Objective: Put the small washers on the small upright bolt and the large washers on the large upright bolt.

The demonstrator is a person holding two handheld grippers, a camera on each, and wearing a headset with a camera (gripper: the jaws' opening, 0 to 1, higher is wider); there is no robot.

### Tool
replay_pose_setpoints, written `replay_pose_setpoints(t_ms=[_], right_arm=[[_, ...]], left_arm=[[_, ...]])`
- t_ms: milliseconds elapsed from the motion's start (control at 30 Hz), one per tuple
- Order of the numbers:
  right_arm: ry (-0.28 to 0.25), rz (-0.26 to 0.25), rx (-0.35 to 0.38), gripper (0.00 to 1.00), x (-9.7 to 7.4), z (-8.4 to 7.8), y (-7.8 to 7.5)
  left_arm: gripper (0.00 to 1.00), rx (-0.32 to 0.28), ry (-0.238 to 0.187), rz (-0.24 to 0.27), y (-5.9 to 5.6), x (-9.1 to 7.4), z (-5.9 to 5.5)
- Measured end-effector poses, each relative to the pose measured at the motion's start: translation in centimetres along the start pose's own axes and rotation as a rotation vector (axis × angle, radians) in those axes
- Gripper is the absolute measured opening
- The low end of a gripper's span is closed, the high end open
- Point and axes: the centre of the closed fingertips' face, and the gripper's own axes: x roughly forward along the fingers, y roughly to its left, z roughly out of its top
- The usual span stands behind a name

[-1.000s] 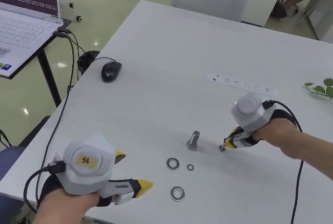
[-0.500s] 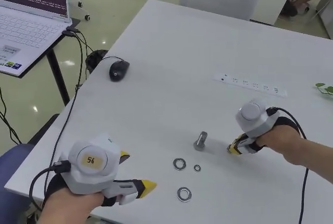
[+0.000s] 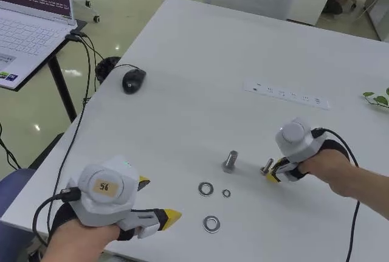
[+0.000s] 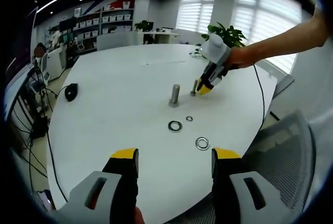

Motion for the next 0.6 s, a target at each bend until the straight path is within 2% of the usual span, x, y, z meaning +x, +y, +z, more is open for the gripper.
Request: replay_pose_setpoints(t_ms=[267, 300, 367, 467, 600], right_arm=[[0.0, -0.008, 0.018, 0.18, -0.8, -1.8, 1.1], [-0.021, 0.002, 0.018, 0.19, -0.8, -1.6, 1.5], [-0.026, 0.011, 0.023, 0.2, -0.9, -1.5, 2.1], [-0.039, 0.025, -0.02, 0.2, -0.7, -0.8, 3.4], [-0.074, 0.074, -0.072, 0.2, -0.5, 0.4, 5.6]], left_arm=[[0.56, 0.01, -0.001, -0.01, -0.4, 0.0, 0.0], [0.56, 0.011, -0.002, -0.011, -0.5, 0.0, 0.0], [0.56, 0.013, -0.002, -0.013, -0.5, 0.1, 0.1], [0.56, 0.017, -0.002, -0.018, -0.7, 0.2, 0.2], [0.56, 0.026, -0.006, -0.023, -0.9, 0.2, 0.5]])
